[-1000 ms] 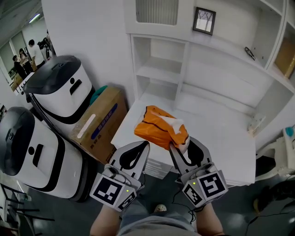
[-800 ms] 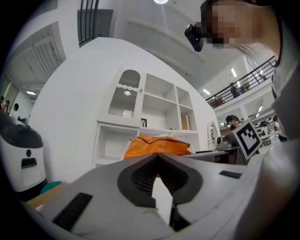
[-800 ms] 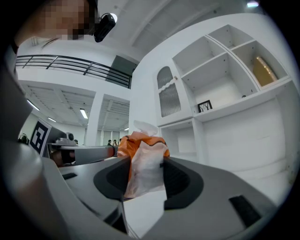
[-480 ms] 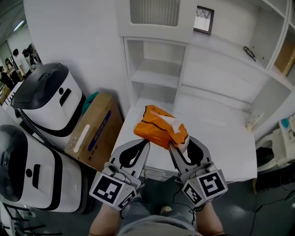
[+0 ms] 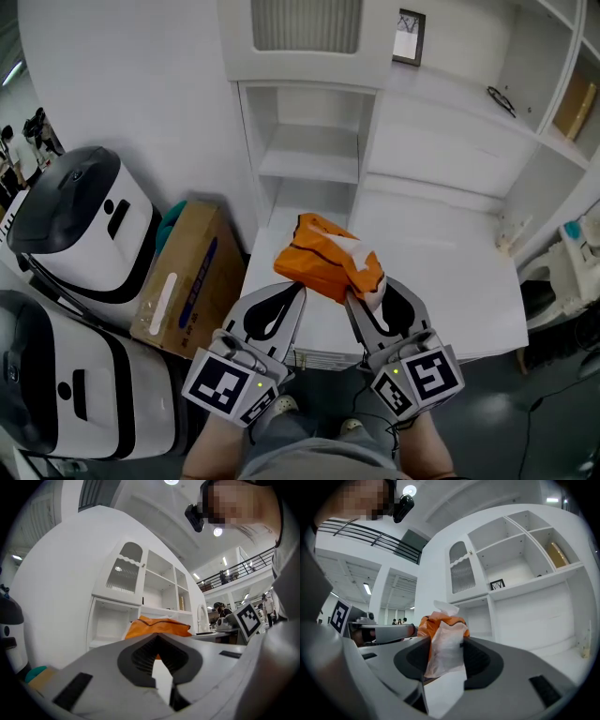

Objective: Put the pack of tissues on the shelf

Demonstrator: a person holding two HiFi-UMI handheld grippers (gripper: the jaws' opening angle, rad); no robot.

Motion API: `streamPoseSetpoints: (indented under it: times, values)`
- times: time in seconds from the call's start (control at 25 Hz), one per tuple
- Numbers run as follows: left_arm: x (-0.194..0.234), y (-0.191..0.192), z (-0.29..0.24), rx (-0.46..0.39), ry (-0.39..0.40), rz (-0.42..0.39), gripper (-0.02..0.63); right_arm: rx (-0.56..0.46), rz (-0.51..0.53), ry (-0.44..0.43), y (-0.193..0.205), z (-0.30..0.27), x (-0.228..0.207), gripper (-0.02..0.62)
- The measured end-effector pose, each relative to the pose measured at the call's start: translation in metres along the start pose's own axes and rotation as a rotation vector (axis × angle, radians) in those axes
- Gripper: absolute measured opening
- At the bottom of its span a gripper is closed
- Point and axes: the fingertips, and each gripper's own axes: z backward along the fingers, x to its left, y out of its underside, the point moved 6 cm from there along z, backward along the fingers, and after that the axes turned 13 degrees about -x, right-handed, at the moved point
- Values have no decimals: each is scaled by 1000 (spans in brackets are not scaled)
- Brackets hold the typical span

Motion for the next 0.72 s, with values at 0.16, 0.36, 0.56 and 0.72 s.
streamPoseSetpoints:
  times: [0.16, 0.36, 0.56, 0.72]
  values:
    - [12, 3, -6, 2, 43, 13, 35, -2, 4, 46, 4, -6, 1, 192]
    - [24, 6, -14, 3, 102, 32, 35, -6, 12, 105, 6, -12, 2, 192]
    - [39, 8, -19, 8, 143, 54, 35, -1, 18, 151, 8, -22, 6, 192]
    - [53, 11, -24, 18, 167, 73, 35, 6, 18, 184, 10, -32, 8, 192]
